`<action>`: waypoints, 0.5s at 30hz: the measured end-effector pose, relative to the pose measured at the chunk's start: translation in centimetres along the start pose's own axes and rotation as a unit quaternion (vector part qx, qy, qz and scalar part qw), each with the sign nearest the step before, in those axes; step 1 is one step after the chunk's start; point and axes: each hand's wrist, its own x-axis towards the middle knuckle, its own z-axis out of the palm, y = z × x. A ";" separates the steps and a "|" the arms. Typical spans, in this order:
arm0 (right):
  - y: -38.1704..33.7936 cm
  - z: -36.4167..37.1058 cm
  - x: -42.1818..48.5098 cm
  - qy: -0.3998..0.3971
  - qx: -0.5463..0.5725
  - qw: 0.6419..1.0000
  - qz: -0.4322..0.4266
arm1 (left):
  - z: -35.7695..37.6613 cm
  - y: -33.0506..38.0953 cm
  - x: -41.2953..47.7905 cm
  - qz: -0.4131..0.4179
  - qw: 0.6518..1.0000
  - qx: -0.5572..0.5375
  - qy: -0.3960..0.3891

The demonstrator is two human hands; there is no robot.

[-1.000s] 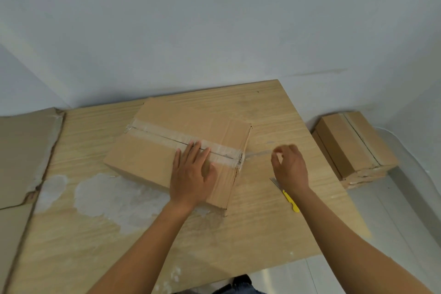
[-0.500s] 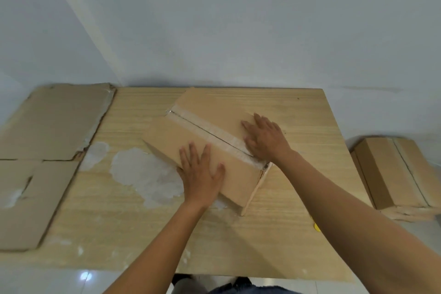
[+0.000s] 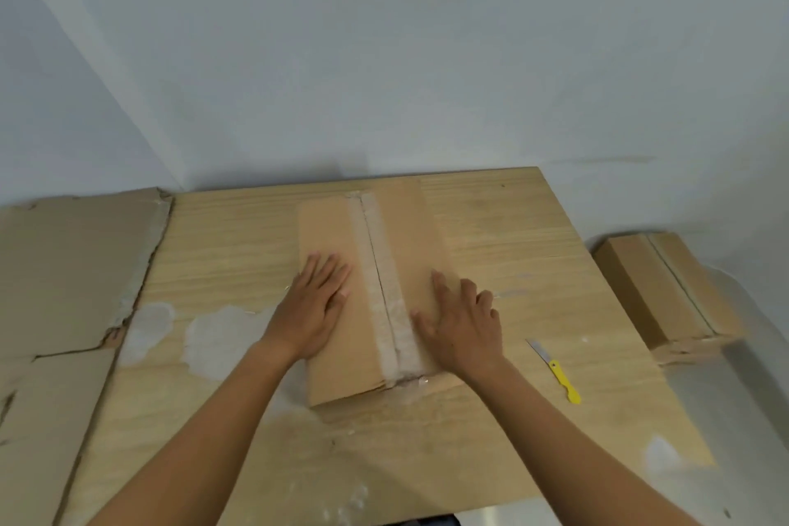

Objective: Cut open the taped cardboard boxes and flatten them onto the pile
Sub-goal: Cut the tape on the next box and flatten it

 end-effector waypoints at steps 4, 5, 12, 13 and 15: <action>-1.6 1.1 -2.1 0.014 0.034 0.998 0.047 | -1.1 -1.1 0.8 0.030 0.999 0.021 -0.025; -1.9 1.3 -2.5 0.019 0.038 0.998 0.053 | -1.3 -1.1 0.9 0.032 0.999 0.027 -0.021; -3.7 1.5 -2.1 0.034 0.048 0.996 0.064 | -0.2 2.6 -2.1 -0.038 0.994 0.095 -0.027; -4.1 1.4 -1.7 0.031 0.053 0.997 0.053 | -0.1 2.6 -2.2 -0.044 0.994 0.098 -0.026; -5.0 1.6 -0.9 0.015 0.052 0.998 0.042 | 0.2 2.4 -2.0 -0.050 0.992 0.115 -0.029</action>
